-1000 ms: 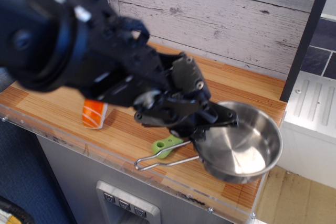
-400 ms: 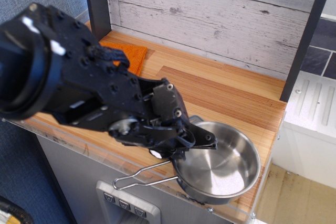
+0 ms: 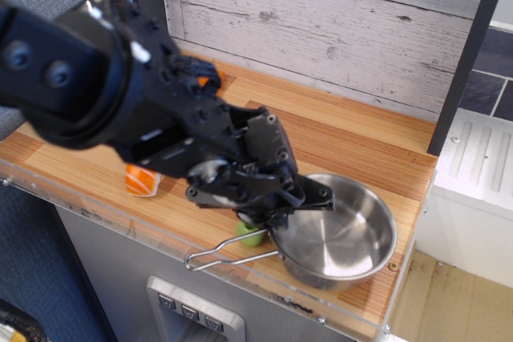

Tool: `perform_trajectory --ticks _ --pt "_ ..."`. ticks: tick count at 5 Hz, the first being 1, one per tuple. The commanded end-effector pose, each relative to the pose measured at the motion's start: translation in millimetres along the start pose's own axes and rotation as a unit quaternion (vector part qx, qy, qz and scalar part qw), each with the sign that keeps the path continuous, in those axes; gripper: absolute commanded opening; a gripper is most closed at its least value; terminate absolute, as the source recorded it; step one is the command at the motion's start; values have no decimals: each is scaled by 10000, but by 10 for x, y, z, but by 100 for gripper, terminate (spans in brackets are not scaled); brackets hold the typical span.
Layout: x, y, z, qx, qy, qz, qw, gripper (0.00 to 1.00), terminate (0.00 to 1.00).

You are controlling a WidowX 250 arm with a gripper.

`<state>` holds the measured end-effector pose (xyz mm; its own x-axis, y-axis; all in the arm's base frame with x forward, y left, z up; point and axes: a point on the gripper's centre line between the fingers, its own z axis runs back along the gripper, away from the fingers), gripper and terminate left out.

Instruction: Move pot to bottom left edge of table, right of spatula.

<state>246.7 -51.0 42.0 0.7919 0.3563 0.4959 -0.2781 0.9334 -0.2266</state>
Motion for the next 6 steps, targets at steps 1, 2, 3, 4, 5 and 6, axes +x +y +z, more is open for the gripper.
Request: perform_trajectory --ticks 1,2,3,4,5,6 --pt "172 -35 -52 -90 -91 49 9999 0 0" --pt "135 -27 -80 -84 66 47 9999 100 0" --pt "129 0 -58 21 157 165 9997 100 0" --pt "160 -12 -53 61 131 173 9997 100 0" --pt "158 -15 -30 35 111 184 9998 100 0" --pt "202 -51 11 -24 41 89 9999 100 0"
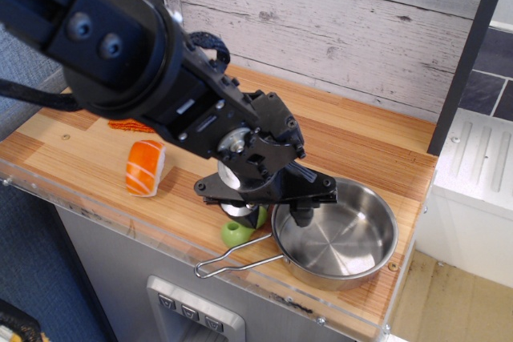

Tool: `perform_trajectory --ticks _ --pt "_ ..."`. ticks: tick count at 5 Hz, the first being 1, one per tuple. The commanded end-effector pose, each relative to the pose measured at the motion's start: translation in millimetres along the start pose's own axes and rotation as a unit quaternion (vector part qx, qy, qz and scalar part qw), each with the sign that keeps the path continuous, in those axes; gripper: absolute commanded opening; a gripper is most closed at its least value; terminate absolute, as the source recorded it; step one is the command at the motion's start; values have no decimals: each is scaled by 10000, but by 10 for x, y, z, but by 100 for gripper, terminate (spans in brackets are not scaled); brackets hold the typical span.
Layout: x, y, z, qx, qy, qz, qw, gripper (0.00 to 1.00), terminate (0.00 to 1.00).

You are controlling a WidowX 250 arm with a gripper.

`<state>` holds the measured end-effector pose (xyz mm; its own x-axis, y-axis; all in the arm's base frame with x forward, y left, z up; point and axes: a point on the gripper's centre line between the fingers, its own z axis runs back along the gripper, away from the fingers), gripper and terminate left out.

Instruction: Move pot to bottom left edge of table, right of spatula.

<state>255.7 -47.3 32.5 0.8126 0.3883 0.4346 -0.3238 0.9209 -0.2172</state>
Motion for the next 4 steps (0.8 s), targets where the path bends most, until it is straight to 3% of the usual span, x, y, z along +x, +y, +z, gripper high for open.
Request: perform_trajectory --ticks 1,4 --pt "278 -130 282 -263 -442 -251 9984 100 0" --pt "733 -156 1008 -340 -1322 -488 9894 100 0"
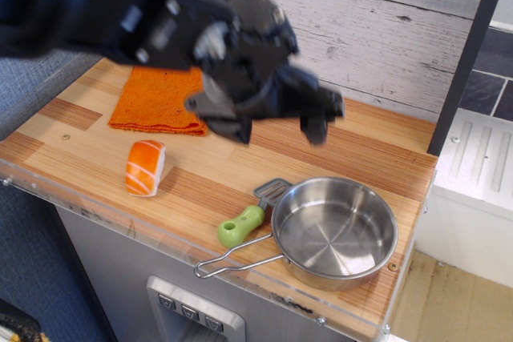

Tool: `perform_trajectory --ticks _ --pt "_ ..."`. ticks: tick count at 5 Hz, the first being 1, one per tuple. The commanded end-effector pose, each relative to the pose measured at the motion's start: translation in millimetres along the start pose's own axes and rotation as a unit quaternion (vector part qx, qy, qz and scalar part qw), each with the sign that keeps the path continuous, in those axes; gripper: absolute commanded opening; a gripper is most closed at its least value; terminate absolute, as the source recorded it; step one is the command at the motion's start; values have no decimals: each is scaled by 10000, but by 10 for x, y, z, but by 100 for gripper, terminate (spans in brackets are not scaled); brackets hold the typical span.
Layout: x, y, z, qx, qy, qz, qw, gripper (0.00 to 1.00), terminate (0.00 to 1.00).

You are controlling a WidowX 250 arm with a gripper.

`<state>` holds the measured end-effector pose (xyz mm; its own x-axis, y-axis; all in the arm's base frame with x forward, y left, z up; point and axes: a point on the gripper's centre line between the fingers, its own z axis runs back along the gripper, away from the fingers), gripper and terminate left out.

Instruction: Move pot to bottom left edge of table, right of spatula.

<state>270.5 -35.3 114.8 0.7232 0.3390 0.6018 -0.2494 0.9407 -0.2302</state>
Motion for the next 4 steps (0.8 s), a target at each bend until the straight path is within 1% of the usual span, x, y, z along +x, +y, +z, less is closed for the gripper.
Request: perform_trajectory --ticks 1,3,4 --pt "274 -43 309 -87 -386 -201 9990 100 0" --pt "274 -43 309 -87 -386 -201 9990 100 0" --pt "274 -43 309 -87 -386 -201 9990 100 100"
